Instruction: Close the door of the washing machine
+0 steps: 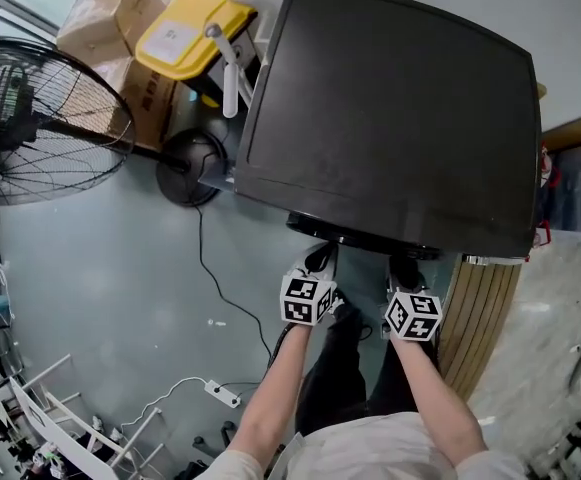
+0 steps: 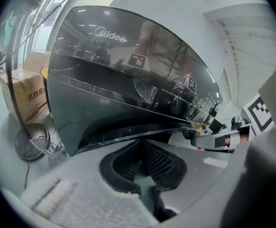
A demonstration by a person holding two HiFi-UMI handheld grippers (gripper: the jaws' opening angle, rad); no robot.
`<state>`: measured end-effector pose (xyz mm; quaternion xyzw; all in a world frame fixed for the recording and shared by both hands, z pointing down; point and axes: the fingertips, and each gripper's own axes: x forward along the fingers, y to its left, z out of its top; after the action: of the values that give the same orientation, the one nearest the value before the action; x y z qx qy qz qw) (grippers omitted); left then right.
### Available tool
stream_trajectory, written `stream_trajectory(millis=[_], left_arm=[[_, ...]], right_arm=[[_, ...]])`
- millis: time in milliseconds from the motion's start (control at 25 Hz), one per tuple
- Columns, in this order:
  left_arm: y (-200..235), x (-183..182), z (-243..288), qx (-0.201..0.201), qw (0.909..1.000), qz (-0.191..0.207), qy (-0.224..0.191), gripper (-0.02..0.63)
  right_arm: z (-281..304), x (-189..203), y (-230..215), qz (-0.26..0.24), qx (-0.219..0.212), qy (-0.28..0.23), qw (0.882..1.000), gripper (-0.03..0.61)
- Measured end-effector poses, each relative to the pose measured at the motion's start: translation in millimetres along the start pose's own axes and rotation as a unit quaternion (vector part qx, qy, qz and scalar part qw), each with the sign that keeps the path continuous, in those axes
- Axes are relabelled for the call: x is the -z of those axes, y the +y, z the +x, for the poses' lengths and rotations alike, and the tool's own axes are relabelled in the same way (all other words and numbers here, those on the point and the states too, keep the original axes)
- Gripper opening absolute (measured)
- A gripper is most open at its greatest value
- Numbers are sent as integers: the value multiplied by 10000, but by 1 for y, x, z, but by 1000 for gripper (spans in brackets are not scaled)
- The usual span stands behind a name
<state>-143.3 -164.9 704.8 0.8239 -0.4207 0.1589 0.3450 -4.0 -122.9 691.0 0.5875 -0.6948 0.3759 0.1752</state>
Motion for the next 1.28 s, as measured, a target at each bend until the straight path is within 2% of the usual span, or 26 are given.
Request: stream_trajectory(millis=[320, 440, 600, 760, 880, 960, 1120, 1280], left_arm=[[3, -8, 4, -144, 9998, 77, 126, 12], [5, -10, 7, -80, 9998, 139, 96, 11], [2, -7, 4, -77, 9998, 176, 93, 12], [4, -9, 4, -298, 9994, 186, 15, 9], [-1, -18, -6, -514, 9984, 32, -227, 6], [-9, -23, -16, -654, 9971, -61, -394, 6], [-42, -21, -31, -887, 9940, -243, -592, 6], [-81, -15, -51, -1028, 9916, -311, -724, 6]], right_arm=[[5, -4, 2, -310, 265, -169, 9990, 2], [12, -2, 4, -378, 91, -3, 9992, 2], [22, 10, 19, -764, -282, 432, 9957, 2], [24, 4, 25, -801, -420, 251, 9956, 2], [13, -6, 25, -946, -500, 105, 9942, 2], [3, -12, 22, -1109, -561, 21, 9922, 2], [-29, -23, 13, -1799, -749, -66, 9808, 2], [-65, -26, 9, -1756, -1072, -53, 9786, 2]])
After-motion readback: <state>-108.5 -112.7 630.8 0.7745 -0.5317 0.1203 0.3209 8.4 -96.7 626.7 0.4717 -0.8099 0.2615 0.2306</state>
